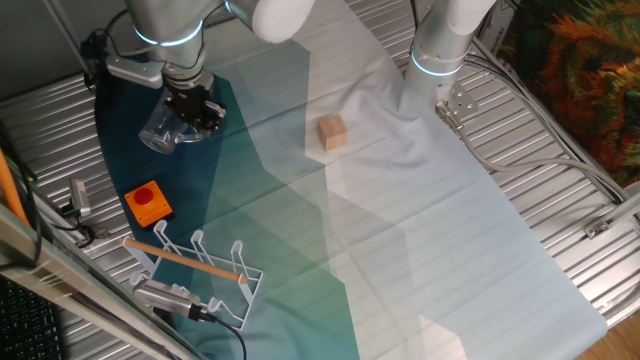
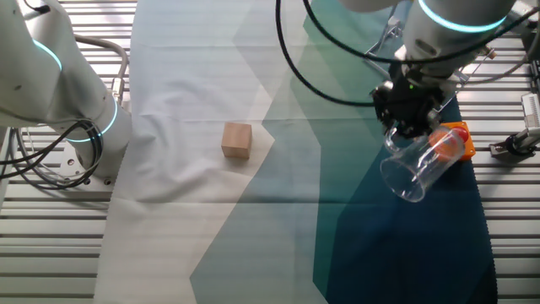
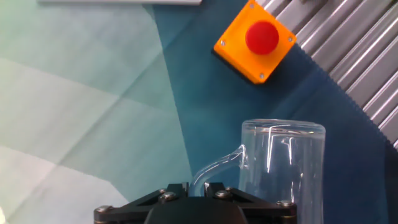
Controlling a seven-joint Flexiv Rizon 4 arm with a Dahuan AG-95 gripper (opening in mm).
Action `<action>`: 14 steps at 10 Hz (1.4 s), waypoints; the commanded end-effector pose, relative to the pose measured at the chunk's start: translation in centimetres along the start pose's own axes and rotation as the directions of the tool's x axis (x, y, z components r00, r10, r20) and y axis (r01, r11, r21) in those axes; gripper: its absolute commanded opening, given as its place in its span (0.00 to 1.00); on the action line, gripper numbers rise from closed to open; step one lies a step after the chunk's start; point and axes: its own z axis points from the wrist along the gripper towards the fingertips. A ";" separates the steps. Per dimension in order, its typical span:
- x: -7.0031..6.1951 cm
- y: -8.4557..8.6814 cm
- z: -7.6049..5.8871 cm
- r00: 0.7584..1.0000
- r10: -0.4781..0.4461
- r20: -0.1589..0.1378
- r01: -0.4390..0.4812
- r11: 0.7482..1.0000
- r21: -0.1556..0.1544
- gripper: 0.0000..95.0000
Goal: Put the cup on the cup rack
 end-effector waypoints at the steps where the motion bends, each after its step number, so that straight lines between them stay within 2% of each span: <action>1: -0.4 1.5 -1.2 0.999 0.037 0.010 -0.037 0.999 0.008 0.00; 2: -0.9 2.1 -1.8 0.998 0.059 0.009 -0.059 0.998 0.012 0.00; 4: -1.4 3.0 -2.5 0.997 0.070 0.026 -0.070 0.998 0.008 0.00; 5: -1.6 3.7 -3.0 0.997 0.067 0.038 -0.067 0.998 0.005 0.00; 7: -2.4 4.7 -3.7 0.998 0.047 0.039 -0.047 0.999 0.000 0.00; 8: -2.9 5.1 -4.0 0.998 0.047 0.051 -0.046 0.999 -0.018 0.00; 10: -2.8 5.8 -4.2 0.997 0.006 0.074 -0.004 1.000 -0.030 0.00; 12: -2.9 5.8 -4.2 0.996 -0.039 0.075 0.043 0.998 -0.041 0.00; 14: -2.6 5.8 -4.4 0.994 -0.063 0.094 0.068 0.996 -0.055 0.00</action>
